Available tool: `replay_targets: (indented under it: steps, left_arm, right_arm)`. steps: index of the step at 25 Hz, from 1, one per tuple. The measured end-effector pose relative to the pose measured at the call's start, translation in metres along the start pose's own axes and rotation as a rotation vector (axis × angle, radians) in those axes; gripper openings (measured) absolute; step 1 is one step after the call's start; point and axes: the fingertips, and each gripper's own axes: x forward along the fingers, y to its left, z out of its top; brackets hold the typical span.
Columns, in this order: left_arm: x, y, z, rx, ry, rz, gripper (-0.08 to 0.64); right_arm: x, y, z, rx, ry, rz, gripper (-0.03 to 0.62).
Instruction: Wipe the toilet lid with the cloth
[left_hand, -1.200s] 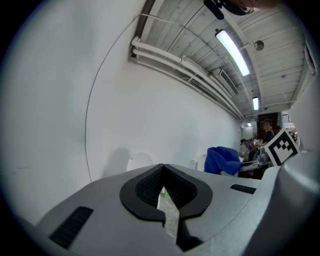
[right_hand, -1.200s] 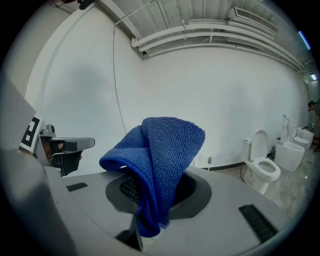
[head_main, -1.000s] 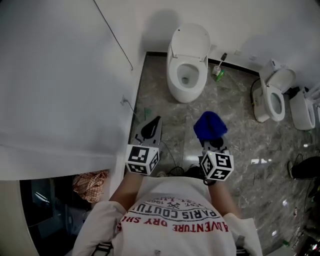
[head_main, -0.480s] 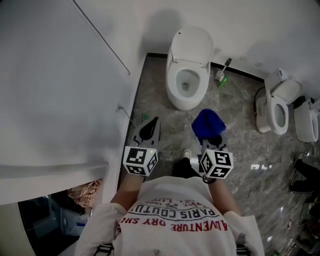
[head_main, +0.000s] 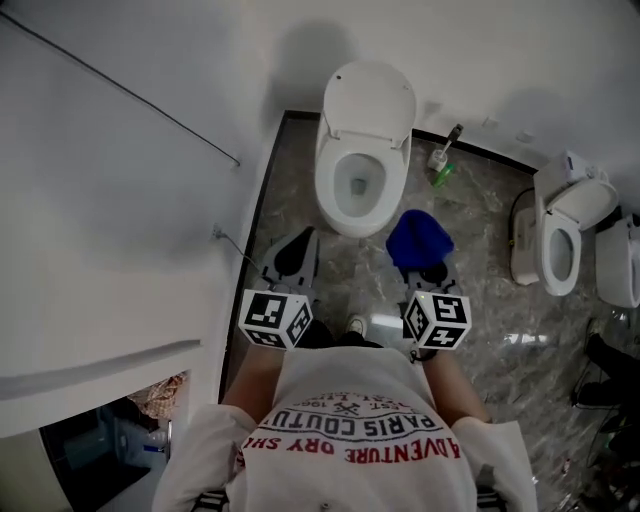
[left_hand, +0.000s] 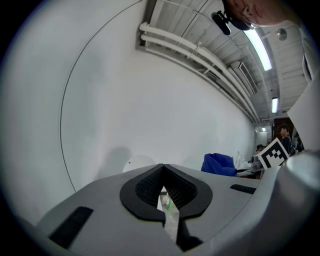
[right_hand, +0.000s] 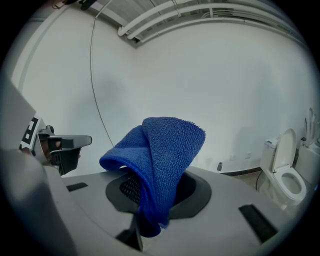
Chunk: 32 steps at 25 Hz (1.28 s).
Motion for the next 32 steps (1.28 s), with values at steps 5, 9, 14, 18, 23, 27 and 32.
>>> replay_targets:
  steps: [5,9,14,18,23,27,32]
  left_arm:
    - [0.048,0.017,-0.009,-0.02,0.048,0.026,0.006]
    - [0.091,0.034,-0.009,0.013,0.059,-0.012,0.006]
    - [0.163,0.069,0.002,0.065,0.047,-0.079,0.006]
    - [0.225,0.117,0.007,0.057,0.052,-0.126,0.006]
    - [0.306,0.184,0.011,0.047,0.071,-0.176,0.006]
    - [0.351,0.215,0.007,0.032,0.099,-0.229,0.006]
    - [0.39,0.243,-0.006,-0.036,0.099,-0.25,0.006]
  right_arm:
    - [0.038,-0.028,0.008,0.013,0.016,-0.001,0.087]
    - [0.076,-0.04,0.015,0.013,0.025,-0.009,0.087]
    - [0.14,-0.06,0.038,0.004,0.02,-0.056,0.087]
    - [0.208,-0.064,0.055,0.007,0.027,-0.092,0.087]
    - [0.304,-0.055,0.07,0.036,0.033,-0.106,0.087]
    - [0.358,-0.051,0.073,0.065,0.044,-0.116,0.087]
    - [0.418,-0.055,0.076,0.046,0.063,-0.093,0.087]
